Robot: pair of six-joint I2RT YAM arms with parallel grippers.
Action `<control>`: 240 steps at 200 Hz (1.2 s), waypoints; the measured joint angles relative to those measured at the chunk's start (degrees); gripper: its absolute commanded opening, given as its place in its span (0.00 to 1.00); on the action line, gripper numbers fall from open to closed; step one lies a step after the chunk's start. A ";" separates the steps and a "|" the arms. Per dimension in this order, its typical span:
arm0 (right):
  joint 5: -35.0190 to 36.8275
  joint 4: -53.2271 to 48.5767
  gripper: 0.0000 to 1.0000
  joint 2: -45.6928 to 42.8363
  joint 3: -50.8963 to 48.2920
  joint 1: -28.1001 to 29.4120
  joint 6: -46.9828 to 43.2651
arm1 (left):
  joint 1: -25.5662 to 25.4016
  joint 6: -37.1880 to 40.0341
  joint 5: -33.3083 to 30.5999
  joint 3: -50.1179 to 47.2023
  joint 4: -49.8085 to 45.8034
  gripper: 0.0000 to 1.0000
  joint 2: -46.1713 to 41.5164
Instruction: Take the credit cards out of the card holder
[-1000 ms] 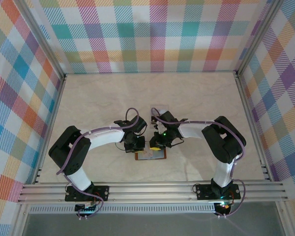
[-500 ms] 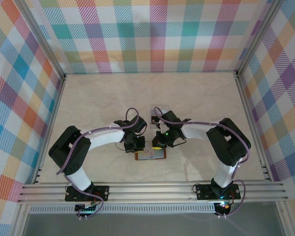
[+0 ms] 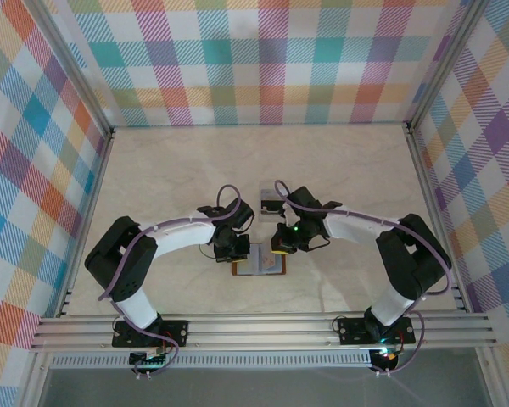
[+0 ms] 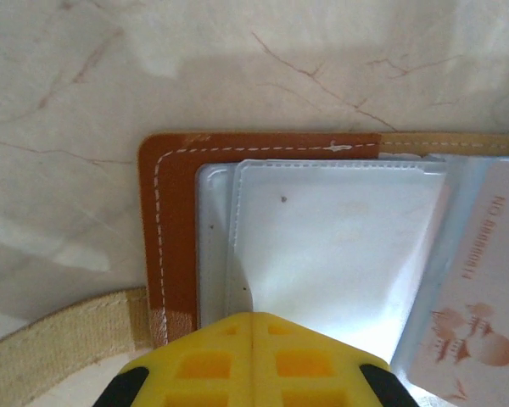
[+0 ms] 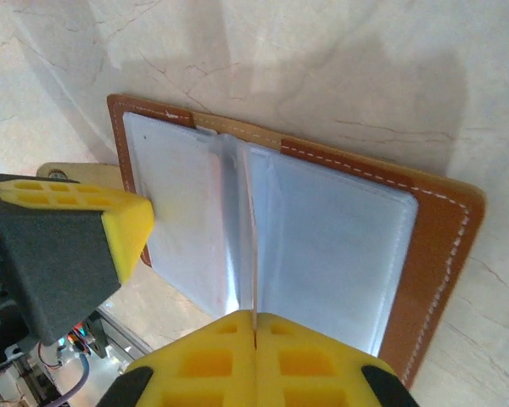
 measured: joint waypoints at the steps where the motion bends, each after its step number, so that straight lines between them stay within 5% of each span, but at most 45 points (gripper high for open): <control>1: 0.04 -0.09 0.02 -0.04 0.00 0.00 0.00 | 0.02 0.02 -0.02 0.04 -0.02 0.07 0.02; 56: 2.12 -5.31 0.00 -2.93 1.86 -0.31 -2.23 | 0.02 0.85 -0.35 1.86 -1.11 0.08 -0.02; 102: 7.58 -13.00 0.00 -3.19 8.92 -0.37 -13.53 | 0.09 0.85 -2.49 1.81 -2.43 0.09 -3.78; 240: 25.09 -25.42 0.00 1.49 25.62 -0.37 -80.04 | 5.95 0.87 -1.95 -7.34 0.15 0.10 -8.66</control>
